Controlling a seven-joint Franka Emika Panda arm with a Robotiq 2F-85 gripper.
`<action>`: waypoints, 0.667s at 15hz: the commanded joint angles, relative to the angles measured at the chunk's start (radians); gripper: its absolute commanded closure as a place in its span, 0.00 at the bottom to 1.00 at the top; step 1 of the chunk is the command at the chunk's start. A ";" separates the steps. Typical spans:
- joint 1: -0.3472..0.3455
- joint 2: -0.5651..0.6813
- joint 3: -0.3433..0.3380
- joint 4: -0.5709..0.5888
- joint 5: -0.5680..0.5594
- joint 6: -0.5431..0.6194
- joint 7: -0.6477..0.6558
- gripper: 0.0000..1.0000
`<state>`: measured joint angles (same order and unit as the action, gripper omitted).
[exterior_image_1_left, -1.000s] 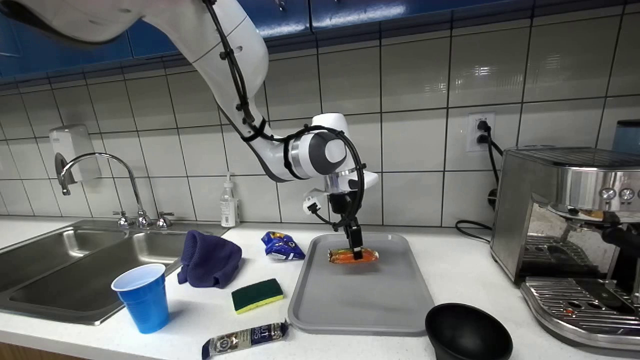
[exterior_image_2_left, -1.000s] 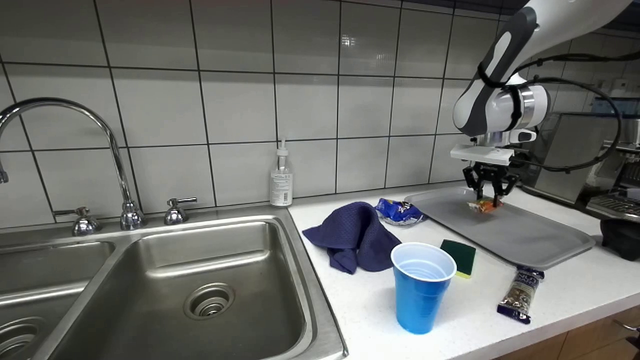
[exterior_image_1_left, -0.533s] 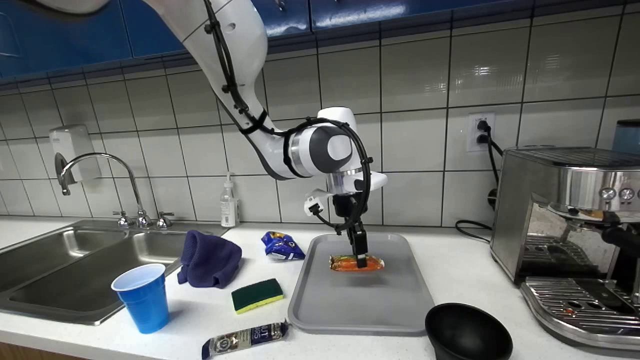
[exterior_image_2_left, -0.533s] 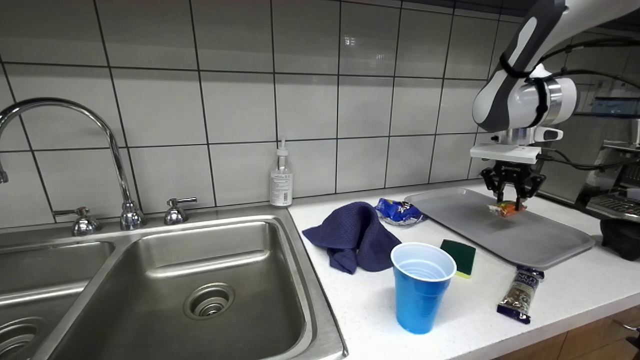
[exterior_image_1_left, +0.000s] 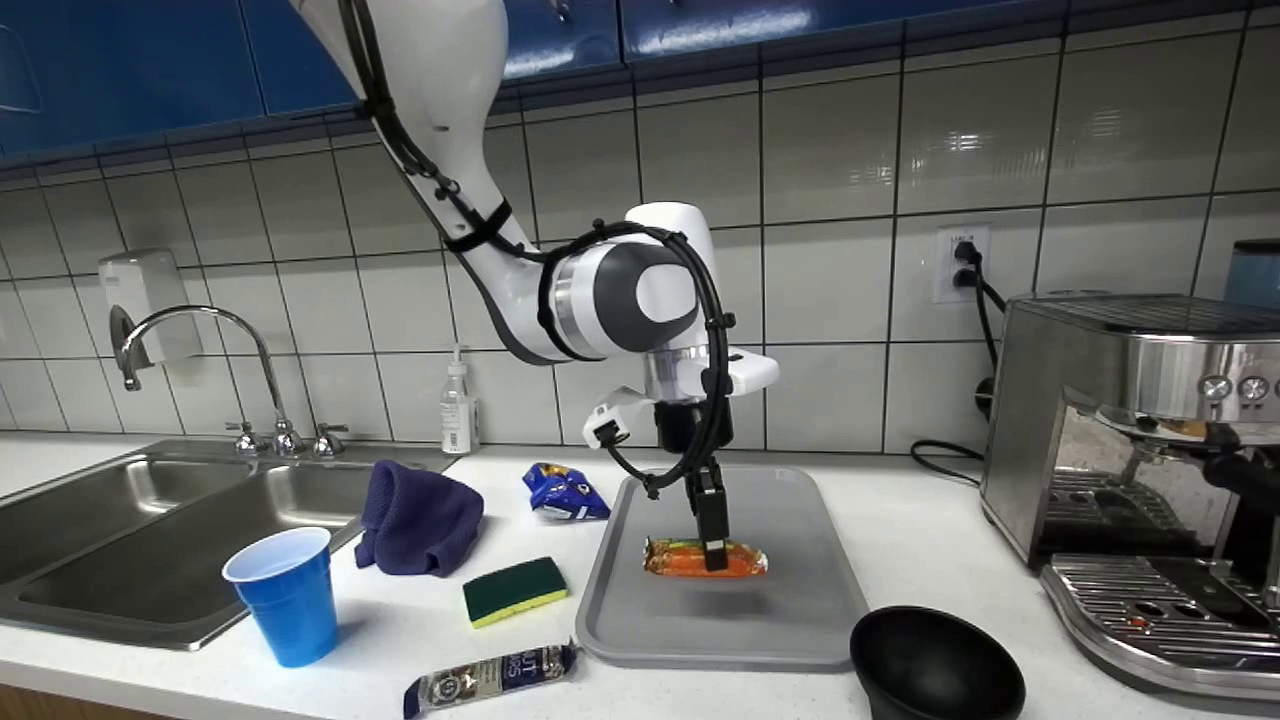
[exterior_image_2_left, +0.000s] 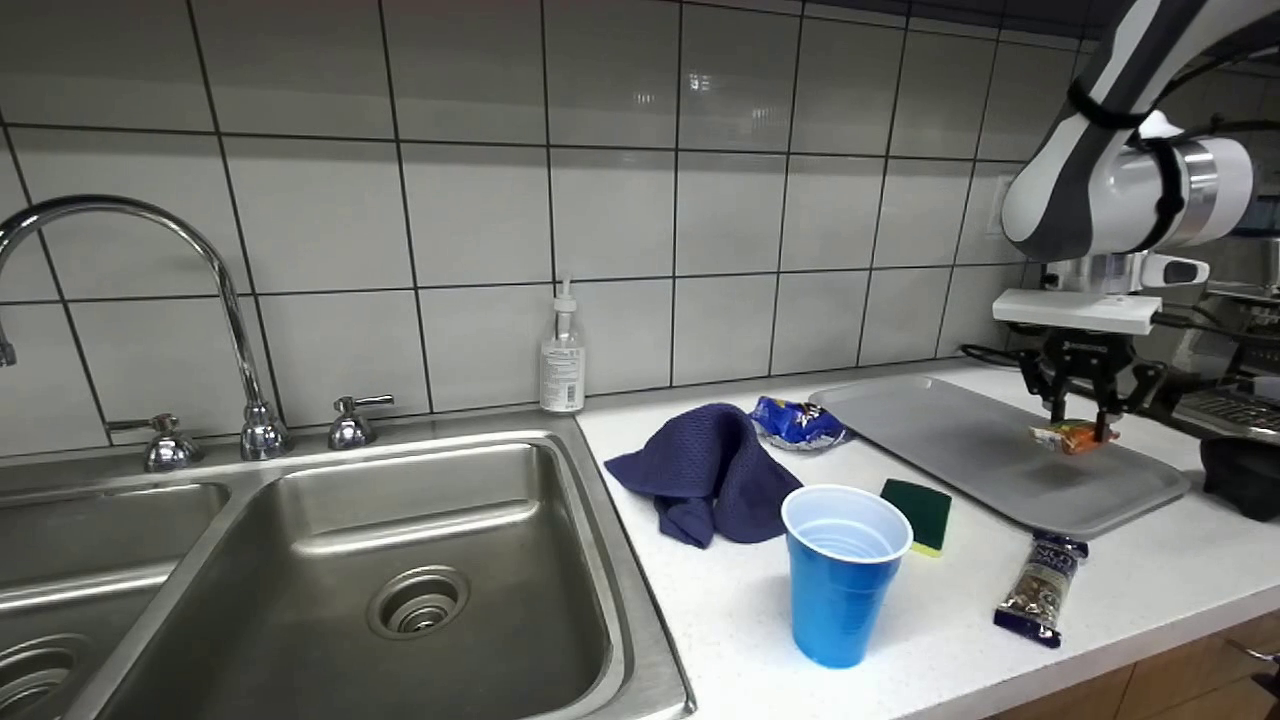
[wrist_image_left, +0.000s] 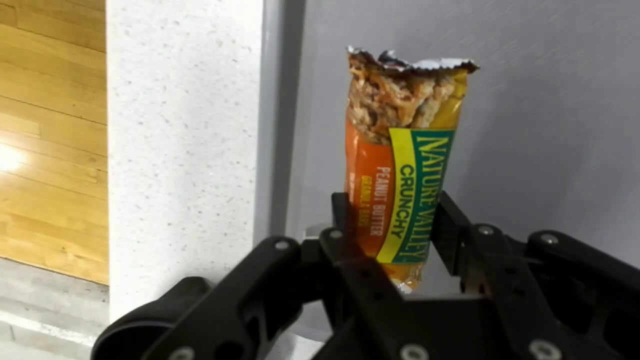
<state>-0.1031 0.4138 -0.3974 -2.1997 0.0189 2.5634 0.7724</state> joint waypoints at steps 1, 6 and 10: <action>0.021 -0.110 -0.035 -0.136 -0.061 0.053 0.042 0.83; 0.022 -0.147 -0.069 -0.228 -0.129 0.099 0.087 0.83; 0.024 -0.154 -0.095 -0.279 -0.164 0.130 0.142 0.83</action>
<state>-0.0964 0.3071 -0.4637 -2.4193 -0.1015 2.6660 0.8490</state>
